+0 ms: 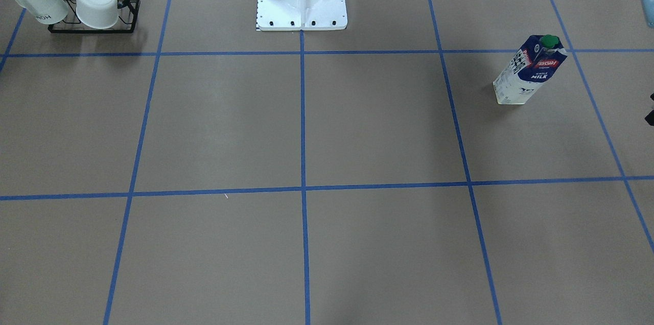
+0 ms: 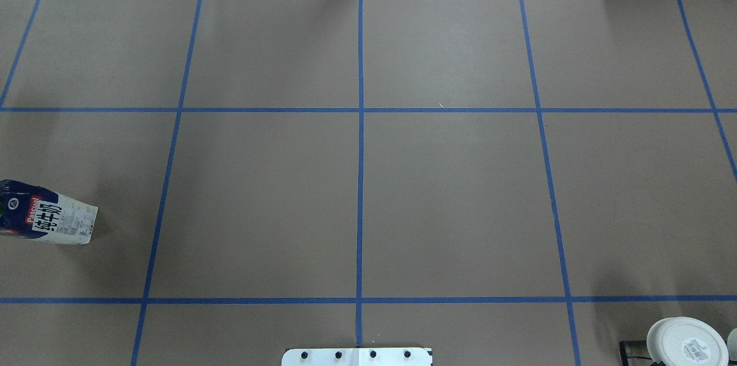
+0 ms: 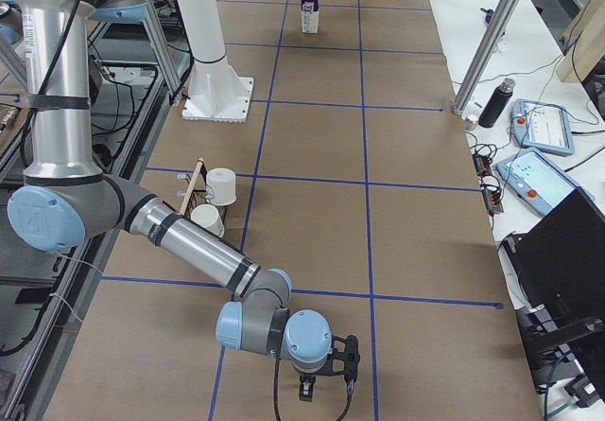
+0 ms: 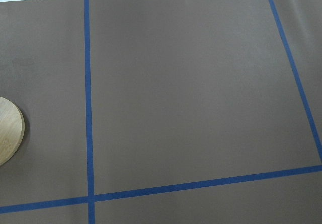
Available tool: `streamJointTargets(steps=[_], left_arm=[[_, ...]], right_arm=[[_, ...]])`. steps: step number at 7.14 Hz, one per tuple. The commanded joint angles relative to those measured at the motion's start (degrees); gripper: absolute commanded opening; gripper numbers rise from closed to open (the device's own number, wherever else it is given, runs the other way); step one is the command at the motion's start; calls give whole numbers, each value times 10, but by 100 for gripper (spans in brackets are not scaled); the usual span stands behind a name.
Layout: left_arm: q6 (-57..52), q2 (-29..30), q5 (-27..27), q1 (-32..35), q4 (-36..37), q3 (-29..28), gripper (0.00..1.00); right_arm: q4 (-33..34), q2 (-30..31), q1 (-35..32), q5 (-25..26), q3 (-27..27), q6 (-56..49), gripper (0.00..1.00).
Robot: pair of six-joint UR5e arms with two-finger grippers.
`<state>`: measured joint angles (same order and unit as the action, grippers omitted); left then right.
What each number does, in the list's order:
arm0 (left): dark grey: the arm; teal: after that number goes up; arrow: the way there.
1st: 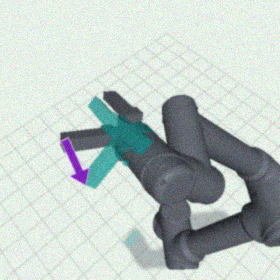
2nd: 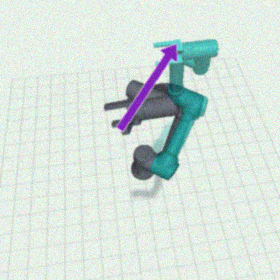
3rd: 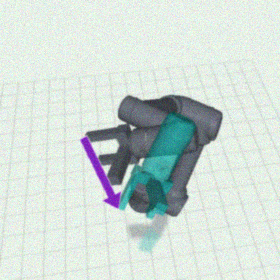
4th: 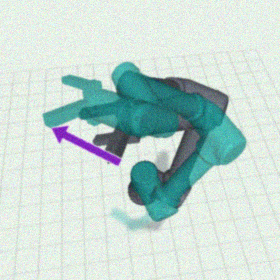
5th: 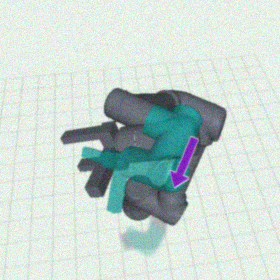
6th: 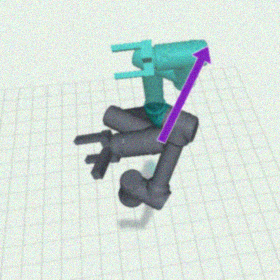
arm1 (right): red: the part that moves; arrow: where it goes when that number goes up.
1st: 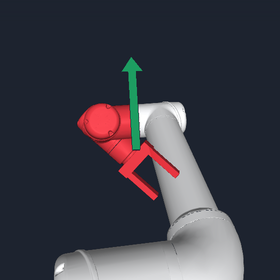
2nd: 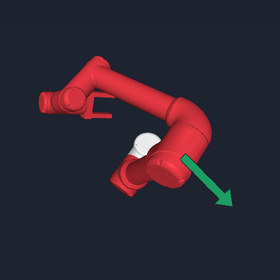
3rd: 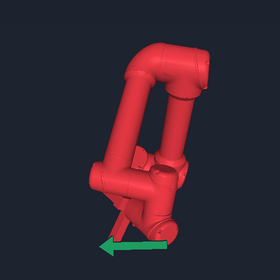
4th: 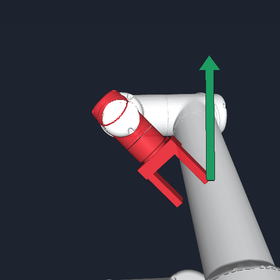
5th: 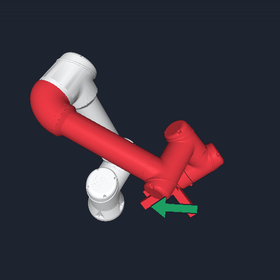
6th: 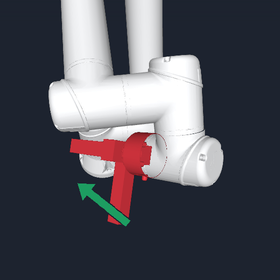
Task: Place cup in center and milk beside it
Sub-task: 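Grasp the white mug by its rim with the right gripper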
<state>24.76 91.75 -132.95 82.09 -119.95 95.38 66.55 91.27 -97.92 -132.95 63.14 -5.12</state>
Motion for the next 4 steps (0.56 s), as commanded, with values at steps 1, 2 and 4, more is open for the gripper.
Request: streamJointTargets(steps=[1,2,4], left_arm=[[-1,0,0,0,-1,0,98],[0,0,-1,0,-1,2,98],[-2,0,0,0,-2,0,98]], right_arm=[[-4,-3,0,-15,-14,39,2],[-16,-3,0,-19,-21,46,0],[-22,-5,0,-31,5,51,0]])
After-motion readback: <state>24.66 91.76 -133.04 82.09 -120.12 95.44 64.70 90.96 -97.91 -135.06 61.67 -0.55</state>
